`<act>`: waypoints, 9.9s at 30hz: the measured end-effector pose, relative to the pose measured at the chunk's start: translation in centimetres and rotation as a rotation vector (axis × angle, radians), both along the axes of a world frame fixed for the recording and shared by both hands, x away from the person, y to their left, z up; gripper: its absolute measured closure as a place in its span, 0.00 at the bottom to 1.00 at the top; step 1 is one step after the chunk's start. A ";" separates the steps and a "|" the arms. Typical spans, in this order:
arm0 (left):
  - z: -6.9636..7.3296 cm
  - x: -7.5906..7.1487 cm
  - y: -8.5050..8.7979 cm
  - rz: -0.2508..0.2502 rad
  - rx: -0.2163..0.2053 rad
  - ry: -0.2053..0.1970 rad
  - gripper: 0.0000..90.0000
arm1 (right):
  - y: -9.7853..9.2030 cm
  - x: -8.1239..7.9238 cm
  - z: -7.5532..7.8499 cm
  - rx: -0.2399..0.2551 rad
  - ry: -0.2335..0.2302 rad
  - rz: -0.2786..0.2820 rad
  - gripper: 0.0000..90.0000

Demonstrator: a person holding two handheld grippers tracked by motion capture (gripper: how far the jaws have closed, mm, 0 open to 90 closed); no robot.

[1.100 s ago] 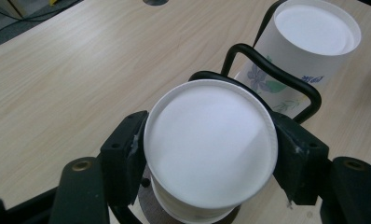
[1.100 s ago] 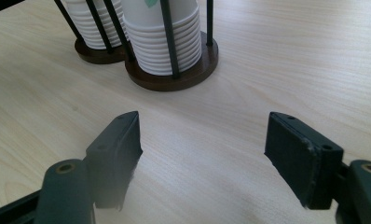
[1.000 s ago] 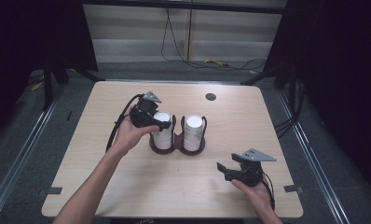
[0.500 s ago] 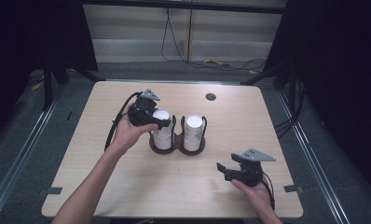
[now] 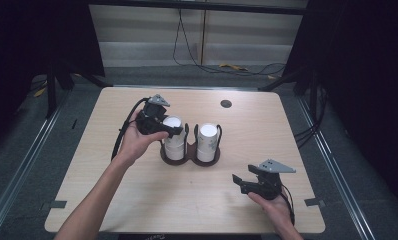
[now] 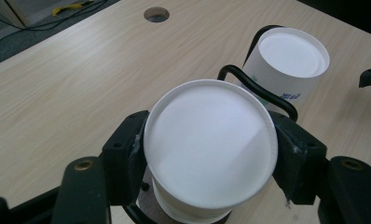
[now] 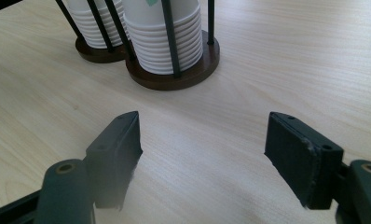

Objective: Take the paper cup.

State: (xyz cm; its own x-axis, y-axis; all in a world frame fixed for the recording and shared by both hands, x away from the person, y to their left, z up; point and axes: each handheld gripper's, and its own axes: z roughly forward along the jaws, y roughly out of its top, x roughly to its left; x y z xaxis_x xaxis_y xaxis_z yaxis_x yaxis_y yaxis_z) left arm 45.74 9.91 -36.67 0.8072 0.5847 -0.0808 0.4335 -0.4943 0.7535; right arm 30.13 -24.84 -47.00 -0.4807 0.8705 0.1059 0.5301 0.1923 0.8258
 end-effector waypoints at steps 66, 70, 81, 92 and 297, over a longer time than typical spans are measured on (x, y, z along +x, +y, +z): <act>3.4 -2.5 3.1 -0.006 -0.206 -0.094 0.40 | 0.1 0.1 -0.1 0.001 0.000 0.008 0.30; 3.2 -3.1 3.3 -0.020 -0.219 -0.101 0.40 | 0.1 0.1 -0.1 0.004 0.001 0.008 0.30; 3.2 -5.0 3.5 -0.071 -0.243 -0.120 0.40 | 0.1 0.1 0.0 0.012 0.002 0.008 0.30; 2.1 -6.6 3.1 -0.129 -0.258 -0.106 0.40 | 0.3 0.0 0.0 0.015 -0.002 0.025 0.30; -6.9 -10.9 0.1 -0.365 -0.138 0.052 0.23 | 9.6 2.4 3.5 -0.295 0.129 0.652 0.30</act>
